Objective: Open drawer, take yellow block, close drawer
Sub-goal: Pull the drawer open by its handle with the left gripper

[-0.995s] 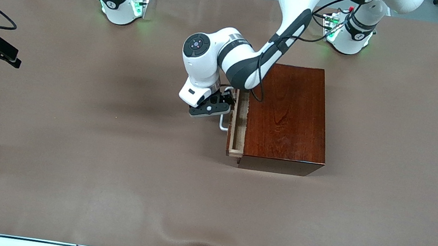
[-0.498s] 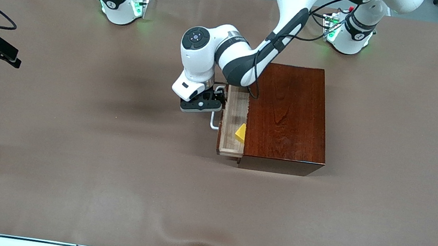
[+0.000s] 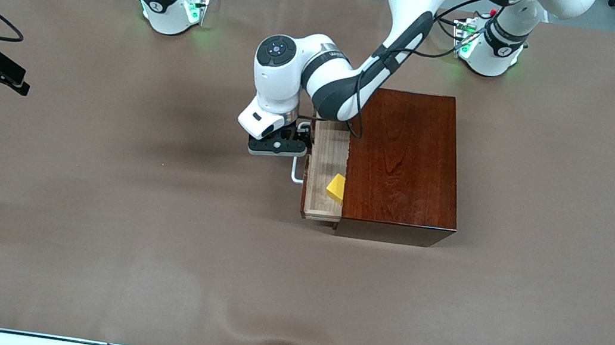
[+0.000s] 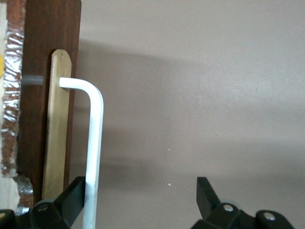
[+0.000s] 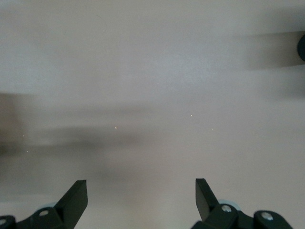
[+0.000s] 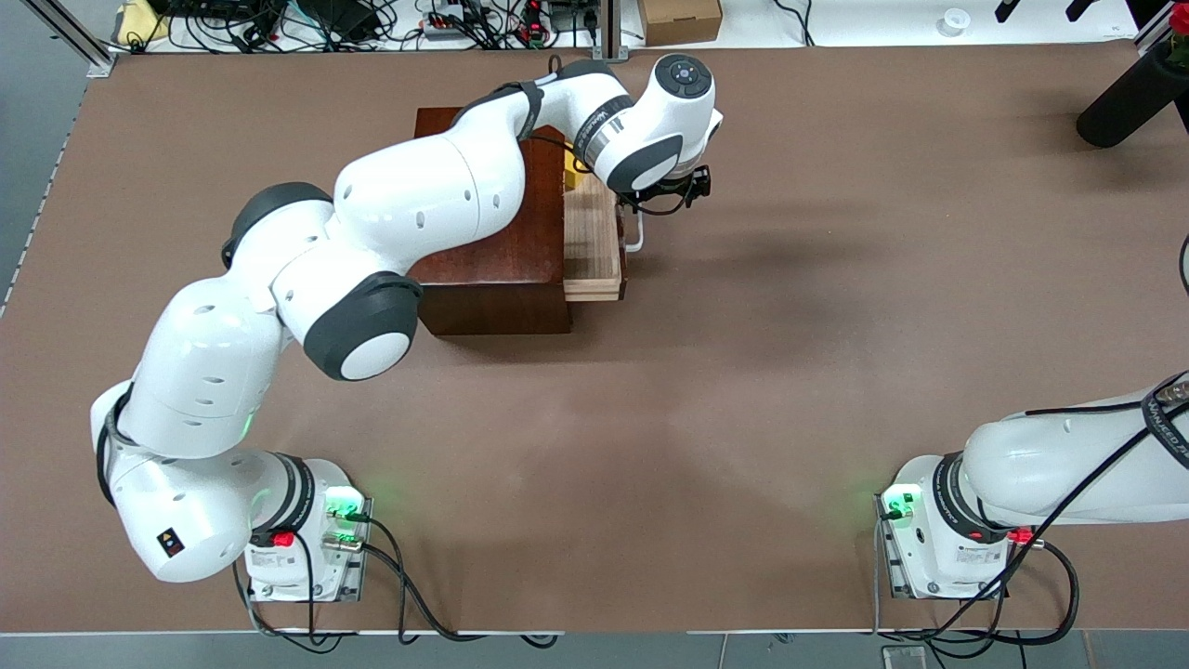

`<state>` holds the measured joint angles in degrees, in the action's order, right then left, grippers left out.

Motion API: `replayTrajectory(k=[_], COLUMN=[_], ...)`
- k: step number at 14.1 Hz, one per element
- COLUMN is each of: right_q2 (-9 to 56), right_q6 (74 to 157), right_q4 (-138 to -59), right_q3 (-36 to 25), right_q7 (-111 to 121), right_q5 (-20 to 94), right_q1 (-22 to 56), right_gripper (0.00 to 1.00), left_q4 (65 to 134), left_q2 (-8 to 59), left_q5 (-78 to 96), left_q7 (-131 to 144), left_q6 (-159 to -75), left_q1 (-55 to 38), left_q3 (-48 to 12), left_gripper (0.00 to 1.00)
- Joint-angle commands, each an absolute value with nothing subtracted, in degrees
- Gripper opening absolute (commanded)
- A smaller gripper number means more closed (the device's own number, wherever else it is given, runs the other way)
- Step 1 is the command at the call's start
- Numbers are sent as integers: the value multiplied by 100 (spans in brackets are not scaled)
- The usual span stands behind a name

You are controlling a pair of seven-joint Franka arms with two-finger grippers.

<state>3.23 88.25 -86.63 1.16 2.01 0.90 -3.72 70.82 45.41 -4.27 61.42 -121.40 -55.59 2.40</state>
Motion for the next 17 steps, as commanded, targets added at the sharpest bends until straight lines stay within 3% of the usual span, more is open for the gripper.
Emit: replayTrajectory(k=[1,17], right_q2=[220,220], right_q6=[8815,8807], right_q4=[-8701,-8701], right_q3=[132,132], right_q7=[193,193], right_q5=[88,88], right_q1=[-396,-396], right_gripper=[100,100], left_q4=[6899,6908], left_q2=[4737,4782], left_q5=[-404,-396], left_q7=[6047,5906], left_q6=[-12603,-13236], left_q1=[-5590,-5599], left_q3=[237,26], left_gripper=[100,100])
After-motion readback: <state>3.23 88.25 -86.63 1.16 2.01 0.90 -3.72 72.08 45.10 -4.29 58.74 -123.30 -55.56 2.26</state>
